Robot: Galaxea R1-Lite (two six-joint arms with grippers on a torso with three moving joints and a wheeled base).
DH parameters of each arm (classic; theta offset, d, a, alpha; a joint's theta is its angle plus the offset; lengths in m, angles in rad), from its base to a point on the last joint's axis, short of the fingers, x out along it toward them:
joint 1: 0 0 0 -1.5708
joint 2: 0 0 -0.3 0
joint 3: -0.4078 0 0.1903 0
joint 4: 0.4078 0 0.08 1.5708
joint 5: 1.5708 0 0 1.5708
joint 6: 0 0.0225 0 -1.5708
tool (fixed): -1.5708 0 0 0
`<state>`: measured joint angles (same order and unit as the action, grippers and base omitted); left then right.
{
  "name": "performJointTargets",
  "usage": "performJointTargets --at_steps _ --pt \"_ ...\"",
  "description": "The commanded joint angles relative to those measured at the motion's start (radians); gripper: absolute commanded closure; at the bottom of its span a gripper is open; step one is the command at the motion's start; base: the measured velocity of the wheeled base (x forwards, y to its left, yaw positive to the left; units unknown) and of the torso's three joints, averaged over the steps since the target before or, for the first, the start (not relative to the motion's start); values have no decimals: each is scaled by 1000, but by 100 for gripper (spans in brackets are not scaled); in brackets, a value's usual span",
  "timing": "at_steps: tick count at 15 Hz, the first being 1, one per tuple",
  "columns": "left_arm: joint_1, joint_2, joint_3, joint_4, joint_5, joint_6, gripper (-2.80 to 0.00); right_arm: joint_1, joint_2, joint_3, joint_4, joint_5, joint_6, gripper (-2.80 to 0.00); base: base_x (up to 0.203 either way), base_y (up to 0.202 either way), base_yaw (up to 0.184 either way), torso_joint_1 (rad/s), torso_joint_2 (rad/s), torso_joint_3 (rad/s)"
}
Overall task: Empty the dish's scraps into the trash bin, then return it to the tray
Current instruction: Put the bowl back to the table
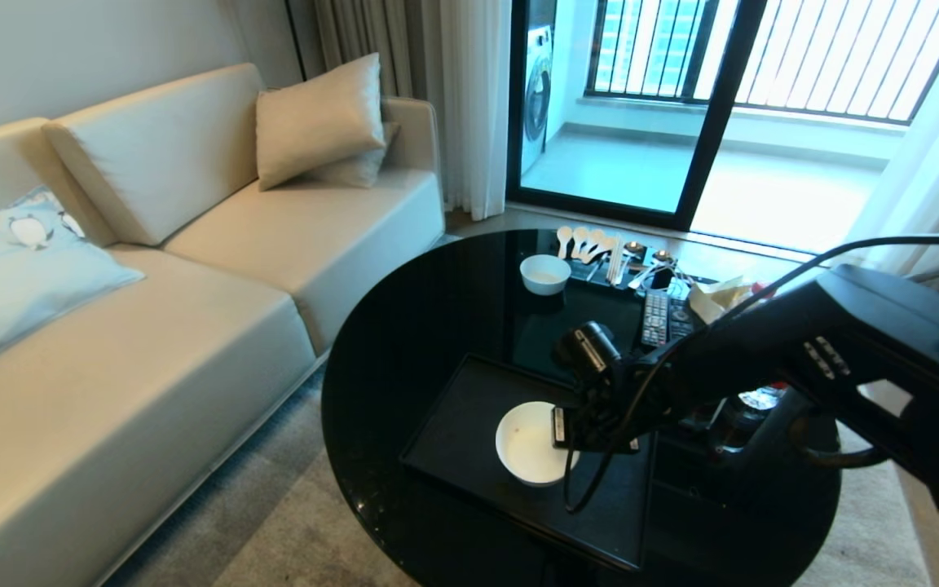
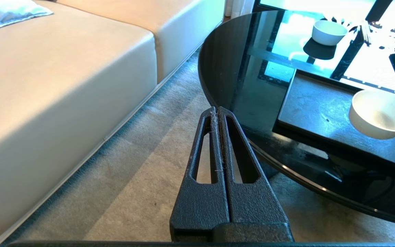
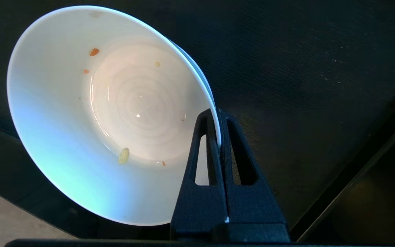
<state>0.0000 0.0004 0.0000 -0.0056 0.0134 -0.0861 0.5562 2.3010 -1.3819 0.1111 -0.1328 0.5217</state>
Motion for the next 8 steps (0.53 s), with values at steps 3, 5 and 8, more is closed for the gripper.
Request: performJointTargets --at_steps 3,5,8 --pt "0 0 0 -1 0 0 0 -15 53 -72 12 -2 58 0 0 0 0 0 0 0" --pt "0 0 0 -1 0 0 0 -22 61 -72 10 -2 60 0 0 0 0 0 0 0" --pt "0 0 0 -1 0 0 0 -33 71 -72 7 -1 60 0 0 0 0 0 0 0"
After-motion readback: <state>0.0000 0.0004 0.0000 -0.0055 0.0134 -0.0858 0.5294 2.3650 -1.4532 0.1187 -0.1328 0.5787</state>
